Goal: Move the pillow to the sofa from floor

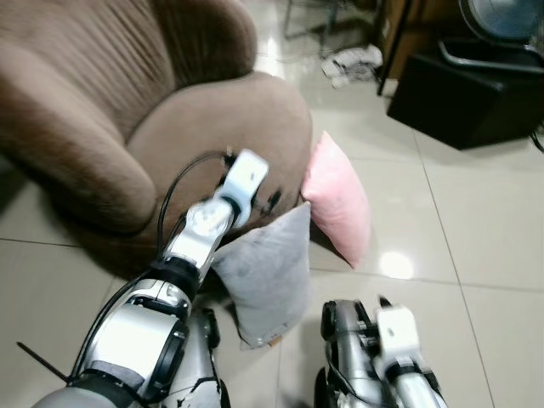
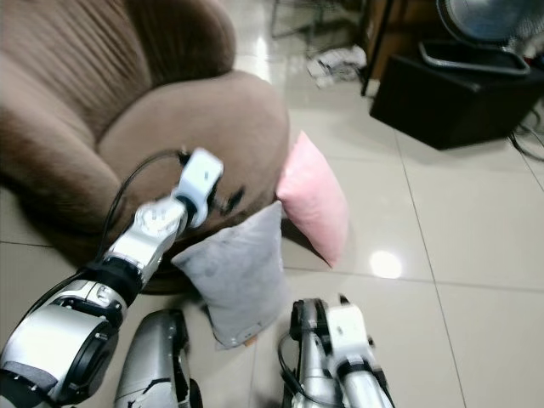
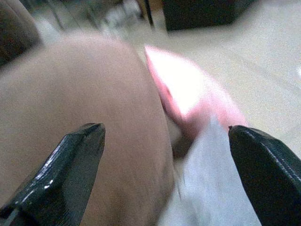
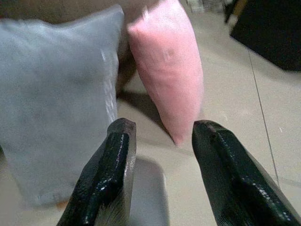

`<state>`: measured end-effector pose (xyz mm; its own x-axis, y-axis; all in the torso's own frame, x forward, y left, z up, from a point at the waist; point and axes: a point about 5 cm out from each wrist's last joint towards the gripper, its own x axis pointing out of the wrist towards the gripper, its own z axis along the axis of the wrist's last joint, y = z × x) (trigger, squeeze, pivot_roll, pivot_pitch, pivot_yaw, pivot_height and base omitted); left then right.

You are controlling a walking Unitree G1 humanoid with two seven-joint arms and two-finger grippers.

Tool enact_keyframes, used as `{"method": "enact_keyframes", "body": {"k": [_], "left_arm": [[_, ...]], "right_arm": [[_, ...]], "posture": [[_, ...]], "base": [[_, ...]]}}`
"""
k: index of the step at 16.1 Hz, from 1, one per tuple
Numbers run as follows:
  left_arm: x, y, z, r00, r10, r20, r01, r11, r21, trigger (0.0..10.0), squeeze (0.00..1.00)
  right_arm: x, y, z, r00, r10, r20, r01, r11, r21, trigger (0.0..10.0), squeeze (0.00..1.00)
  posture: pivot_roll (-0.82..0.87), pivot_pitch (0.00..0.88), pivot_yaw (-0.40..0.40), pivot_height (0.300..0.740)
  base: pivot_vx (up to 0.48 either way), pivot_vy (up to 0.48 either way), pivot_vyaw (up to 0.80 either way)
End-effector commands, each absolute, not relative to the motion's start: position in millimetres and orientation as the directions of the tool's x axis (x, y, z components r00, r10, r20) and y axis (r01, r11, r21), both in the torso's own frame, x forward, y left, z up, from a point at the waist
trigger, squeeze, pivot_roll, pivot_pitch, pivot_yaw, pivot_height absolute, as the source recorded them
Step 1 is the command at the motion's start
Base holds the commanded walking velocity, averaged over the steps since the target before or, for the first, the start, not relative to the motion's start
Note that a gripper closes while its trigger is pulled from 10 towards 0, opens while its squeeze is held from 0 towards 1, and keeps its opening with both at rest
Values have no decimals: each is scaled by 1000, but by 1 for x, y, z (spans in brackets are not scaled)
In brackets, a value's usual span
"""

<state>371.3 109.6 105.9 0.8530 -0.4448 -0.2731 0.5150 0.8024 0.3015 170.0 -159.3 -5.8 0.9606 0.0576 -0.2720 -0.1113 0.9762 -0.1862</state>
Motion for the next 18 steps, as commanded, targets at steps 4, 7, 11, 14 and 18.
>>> {"method": "enact_keyframes", "body": {"k": [4,7,11,14,18], "left_arm": [[366,133,90,783,-447,-432,601,725,337,10000,0],[357,147,75,752,-418,-509,630,682,372,10000,0],[356,171,72,781,-324,-534,580,695,425,10000,0],[356,181,71,803,-270,-531,540,708,455,10000,0],[359,180,74,818,-233,-526,507,725,467,10000,0]], "right_arm": [[155,-168,-6,953,22,-303,-86,976,-198,10000,0],[153,-164,-4,951,24,-309,-86,978,-190,10000,0],[132,-174,-1,940,15,-342,-91,974,-209,10000,0],[113,-181,4,933,2,-361,-86,972,-218,10000,0],[100,-184,8,922,-10,-386,-85,970,-227,10000,0]], "posture": [[-125,192,20,534],[-124,213,20,534],[-165,260,-19,534],[-199,283,-42,534],[-241,297,-48,534]], "base": [[0,0,0],[0,0,0],[0,0,0],[0,0,0],[0,0,0]]}}
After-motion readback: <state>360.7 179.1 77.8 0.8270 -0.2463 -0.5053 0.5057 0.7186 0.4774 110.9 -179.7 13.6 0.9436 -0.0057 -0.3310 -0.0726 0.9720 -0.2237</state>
